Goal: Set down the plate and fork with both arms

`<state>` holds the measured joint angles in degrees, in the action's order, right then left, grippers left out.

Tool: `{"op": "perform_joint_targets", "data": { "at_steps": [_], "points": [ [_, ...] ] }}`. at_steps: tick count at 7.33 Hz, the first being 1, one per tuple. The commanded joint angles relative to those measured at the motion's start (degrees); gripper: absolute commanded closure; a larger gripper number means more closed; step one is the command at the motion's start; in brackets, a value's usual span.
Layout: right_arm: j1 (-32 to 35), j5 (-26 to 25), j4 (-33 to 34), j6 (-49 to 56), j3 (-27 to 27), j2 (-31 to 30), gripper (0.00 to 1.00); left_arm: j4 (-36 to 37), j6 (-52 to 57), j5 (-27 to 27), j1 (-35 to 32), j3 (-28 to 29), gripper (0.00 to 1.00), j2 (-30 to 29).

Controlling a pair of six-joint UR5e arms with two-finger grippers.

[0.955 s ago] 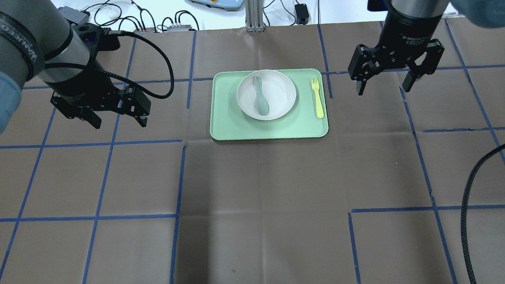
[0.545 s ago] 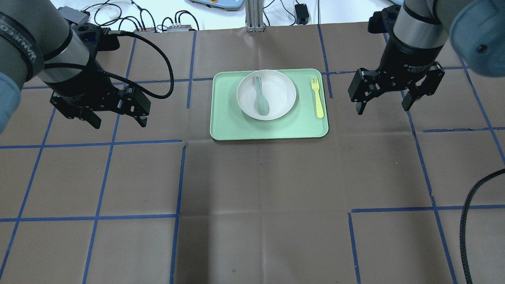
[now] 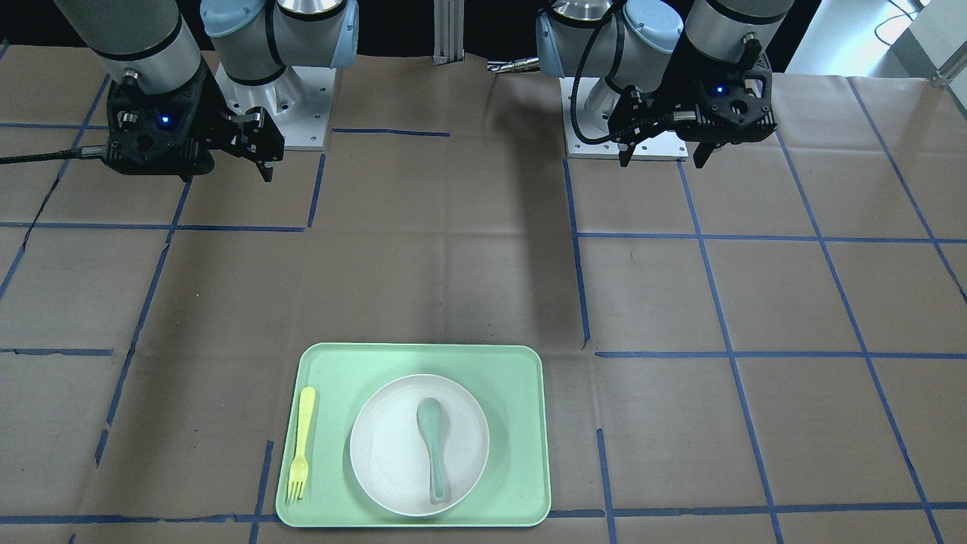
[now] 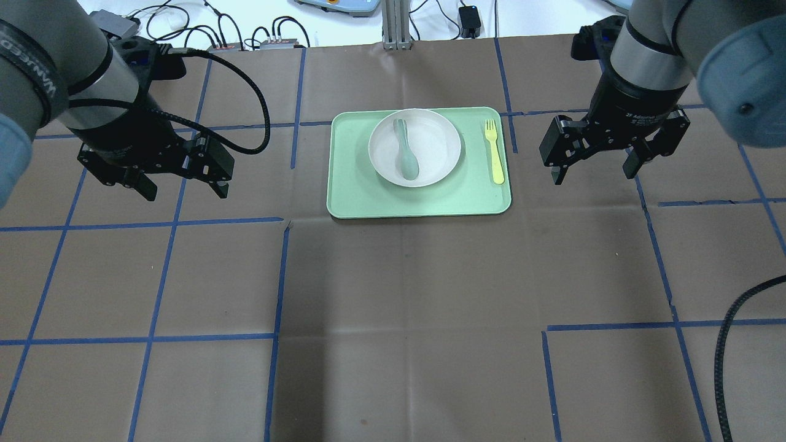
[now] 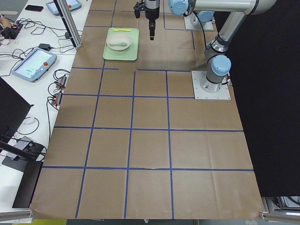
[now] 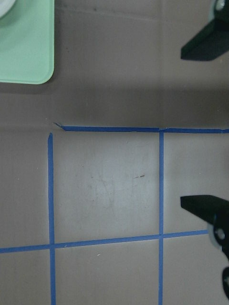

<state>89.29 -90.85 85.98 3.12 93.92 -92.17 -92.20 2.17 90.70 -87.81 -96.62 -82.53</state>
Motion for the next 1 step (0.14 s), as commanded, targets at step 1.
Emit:
{"op": "perform_joint_targets", "data": {
  "at_steps": [1],
  "points": [
    [0.0, 0.1, 0.1, 0.0, -0.1, 0.0, 0.0, 0.0, 0.0, 0.0, 0.0, -0.1, 0.0, 0.0]
  ]
}}
